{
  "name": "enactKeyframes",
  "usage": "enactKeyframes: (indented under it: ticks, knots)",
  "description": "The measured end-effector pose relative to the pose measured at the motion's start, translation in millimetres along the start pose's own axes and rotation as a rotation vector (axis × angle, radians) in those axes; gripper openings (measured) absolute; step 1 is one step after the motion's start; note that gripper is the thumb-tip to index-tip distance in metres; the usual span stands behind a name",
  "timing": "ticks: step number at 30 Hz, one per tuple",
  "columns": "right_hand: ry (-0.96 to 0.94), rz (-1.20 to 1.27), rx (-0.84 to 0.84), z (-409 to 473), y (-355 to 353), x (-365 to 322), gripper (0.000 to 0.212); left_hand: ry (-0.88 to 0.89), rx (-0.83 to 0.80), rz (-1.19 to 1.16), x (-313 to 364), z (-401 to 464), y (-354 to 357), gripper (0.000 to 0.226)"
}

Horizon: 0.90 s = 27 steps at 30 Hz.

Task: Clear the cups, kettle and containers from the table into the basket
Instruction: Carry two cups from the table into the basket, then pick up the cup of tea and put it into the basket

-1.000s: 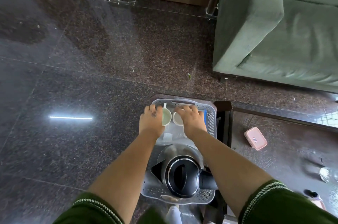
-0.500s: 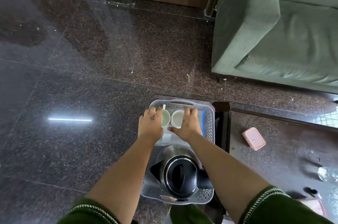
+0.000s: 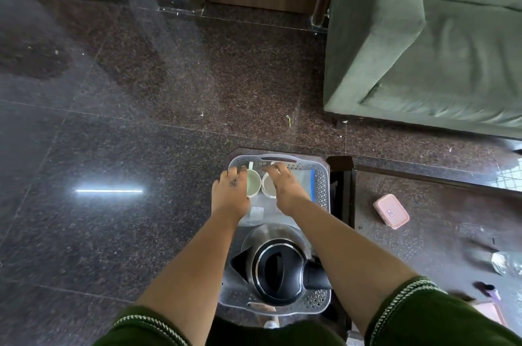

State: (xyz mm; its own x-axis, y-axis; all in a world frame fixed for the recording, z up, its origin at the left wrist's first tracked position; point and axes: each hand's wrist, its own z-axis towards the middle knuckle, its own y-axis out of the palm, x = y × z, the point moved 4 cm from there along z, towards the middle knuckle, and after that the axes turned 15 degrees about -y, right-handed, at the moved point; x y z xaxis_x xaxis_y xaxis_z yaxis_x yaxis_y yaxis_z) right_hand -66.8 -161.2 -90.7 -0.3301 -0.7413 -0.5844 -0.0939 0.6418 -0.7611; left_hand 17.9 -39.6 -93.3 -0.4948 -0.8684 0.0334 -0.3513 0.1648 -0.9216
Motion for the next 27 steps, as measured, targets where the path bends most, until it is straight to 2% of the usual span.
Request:
enactKeyframes:
  ticks: [3,7,11,17,22,27]
  knots:
    - [0.059,0.003,0.011,-10.1,-2.5,0.7,0.093,-0.005,-0.025,0.005,0.0,-3.1,0.2,0.073]
    - [0.150,0.017,0.057,-32.1,-14.8,4.2,0.075,-0.031,-0.058,-0.028,4.6,-11.8,-13.1,0.091]
    - [0.279,0.104,0.206,-62.2,-38.3,10.0,0.069,-0.034,0.017,-0.174,16.6,-24.6,-43.2,0.102]
    - [0.455,0.138,0.451,-123.4,-74.8,24.4,0.055,-0.027,0.099,-0.271,71.7,-49.6,-91.3,0.080]
    - [0.546,0.132,0.558,-195.4,-91.2,60.6,0.046,0.169,0.111,-0.262,165.6,-99.8,-105.6,0.062]
    - [0.660,0.125,0.579,-287.1,-90.5,118.2,0.045,0.373,0.110,-0.232,257.5,-176.3,-72.4,0.053]
